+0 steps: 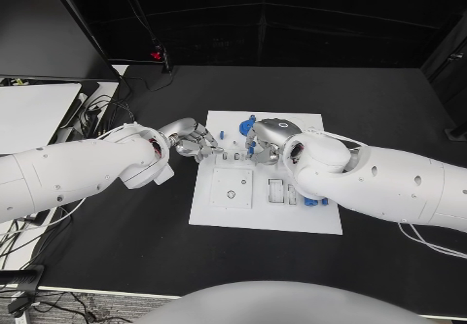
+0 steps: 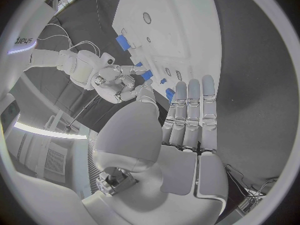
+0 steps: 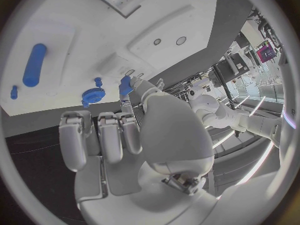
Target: Assemble the parts on the task board
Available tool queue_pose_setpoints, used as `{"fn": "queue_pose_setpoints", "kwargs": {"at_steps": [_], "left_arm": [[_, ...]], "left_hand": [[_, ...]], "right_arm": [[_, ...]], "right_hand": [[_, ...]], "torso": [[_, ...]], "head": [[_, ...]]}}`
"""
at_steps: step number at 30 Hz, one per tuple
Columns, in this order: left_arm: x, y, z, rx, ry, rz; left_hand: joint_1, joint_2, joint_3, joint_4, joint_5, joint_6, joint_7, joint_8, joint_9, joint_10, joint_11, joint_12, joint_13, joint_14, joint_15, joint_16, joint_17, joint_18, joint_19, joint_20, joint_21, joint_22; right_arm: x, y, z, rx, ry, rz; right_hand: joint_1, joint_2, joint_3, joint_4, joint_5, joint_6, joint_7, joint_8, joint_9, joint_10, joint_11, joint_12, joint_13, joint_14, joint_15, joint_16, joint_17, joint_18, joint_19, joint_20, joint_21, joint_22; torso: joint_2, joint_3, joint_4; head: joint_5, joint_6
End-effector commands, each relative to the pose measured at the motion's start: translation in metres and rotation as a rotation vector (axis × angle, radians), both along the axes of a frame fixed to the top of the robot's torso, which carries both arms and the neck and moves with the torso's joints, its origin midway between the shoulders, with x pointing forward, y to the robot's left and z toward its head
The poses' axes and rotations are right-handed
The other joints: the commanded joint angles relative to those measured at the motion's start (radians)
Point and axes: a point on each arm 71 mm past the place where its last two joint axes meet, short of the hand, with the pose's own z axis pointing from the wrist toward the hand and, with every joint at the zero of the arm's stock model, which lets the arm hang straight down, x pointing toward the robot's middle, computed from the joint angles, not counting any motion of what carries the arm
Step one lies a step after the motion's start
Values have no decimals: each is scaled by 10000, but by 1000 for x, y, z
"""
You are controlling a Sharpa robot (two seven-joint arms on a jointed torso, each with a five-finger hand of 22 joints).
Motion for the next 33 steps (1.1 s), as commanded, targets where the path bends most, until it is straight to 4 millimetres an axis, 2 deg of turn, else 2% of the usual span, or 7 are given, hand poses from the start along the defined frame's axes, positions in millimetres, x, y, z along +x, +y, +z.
{"fn": "queue_pose_setpoints", "kwargs": {"at_steps": [1,3,11,33], "left_arm": [[0,0,2,-67,-82,1],[1,1,2,-53,-75,22],[1,1,2,-34,-68,43],[4,-1,2,-21,-114,57]], "left_hand": [[111,14,31,2,42,-54,-10,32,11,-58,-20,-68,-14,-4,24,-44,6,110,42,-5,-62,12],[117,17,33,3,43,-55,-10,33,11,-57,-21,-69,-15,-3,24,-44,6,110,42,-5,-63,13],[122,23,36,6,45,-57,-10,33,11,-55,-22,-70,-15,-3,23,-43,6,111,43,-5,-63,13],[157,54,53,13,61,-67,-12,34,10,-43,-26,-73,-18,5,20,-39,7,113,47,-6,-65,16]], "right_arm": [[2,3,-2,-1107,38,-162],[3,7,-3,-1313,107,-166],[3,17,-5,-1700,194,-184],[8,24,-5,-1917,157,-223]], "right_hand": [[-39,31,8,-61,-66,100,-6,-67,-7,1040,-69,24,2629,1074,-38,25,2634,-153,1023,-53,-3,2635],[-40,30,4,-61,-108,110,-6,-88,-11,1040,-69,24,2629,1074,-35,25,2634,-153,1023,-50,-3,2635],[-42,30,-2,-61,-169,121,-6,-117,-18,1040,-69,24,2629,1074,-29,25,2634,-153,1023,-46,-3,2635],[-41,32,-5,-61,-230,123,0,-154,-27,1040,-62,24,2629,1074,-30,25,2634,-153,1023,-45,-3,2635]], "torso": [[-10,4,-20],[-3,10,2],[1,3,-11],[1,13,-6]], "head": [[0,-13],[-4,-5],[-3,4],[24,-7]]}}
